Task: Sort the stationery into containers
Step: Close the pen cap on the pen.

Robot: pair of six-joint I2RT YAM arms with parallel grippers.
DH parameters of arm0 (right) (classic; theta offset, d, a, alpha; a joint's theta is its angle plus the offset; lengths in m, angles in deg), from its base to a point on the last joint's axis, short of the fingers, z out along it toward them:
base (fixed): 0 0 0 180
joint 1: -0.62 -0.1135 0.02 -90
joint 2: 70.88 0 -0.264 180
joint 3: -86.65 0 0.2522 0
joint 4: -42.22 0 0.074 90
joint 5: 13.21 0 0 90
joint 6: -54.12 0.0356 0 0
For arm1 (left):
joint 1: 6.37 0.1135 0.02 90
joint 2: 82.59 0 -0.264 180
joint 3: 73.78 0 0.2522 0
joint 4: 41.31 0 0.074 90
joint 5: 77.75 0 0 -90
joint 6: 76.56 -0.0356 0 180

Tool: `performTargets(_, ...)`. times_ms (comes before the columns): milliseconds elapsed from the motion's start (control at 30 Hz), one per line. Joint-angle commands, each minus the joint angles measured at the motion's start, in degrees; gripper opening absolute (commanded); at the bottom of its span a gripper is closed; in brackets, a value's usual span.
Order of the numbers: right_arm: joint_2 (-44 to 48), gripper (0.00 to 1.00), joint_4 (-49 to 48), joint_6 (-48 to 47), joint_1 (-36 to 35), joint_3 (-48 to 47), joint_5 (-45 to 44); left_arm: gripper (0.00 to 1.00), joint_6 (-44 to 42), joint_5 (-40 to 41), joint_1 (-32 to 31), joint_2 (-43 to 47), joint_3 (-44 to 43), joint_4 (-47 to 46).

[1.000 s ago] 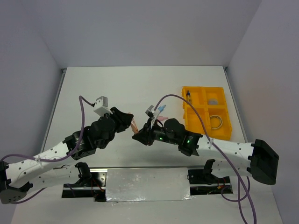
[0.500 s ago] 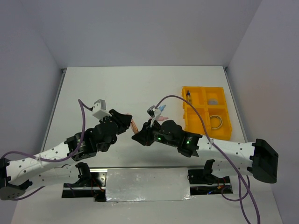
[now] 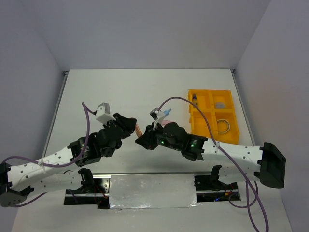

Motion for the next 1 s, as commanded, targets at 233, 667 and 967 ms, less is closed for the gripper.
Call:
performTargets(233, -2.3, 0.0, 0.4, -4.7, 0.6, -9.8, -6.9, 0.0, -0.1, -0.8, -1.5, -0.1, 2.2, 1.5)
performTargets(667, -8.2, 0.03, 1.5, -9.8, 6.7, -23.1, -0.3, 0.0, -1.0, -3.3, -2.8, -0.5, 5.5, 0.2)
performTargets(967, -9.3, 0.0, -9.3, -12.0, 7.2, -26.0, 4.2, 0.0, -0.1, -3.6, -5.6, -1.6, 8.0, -1.2)
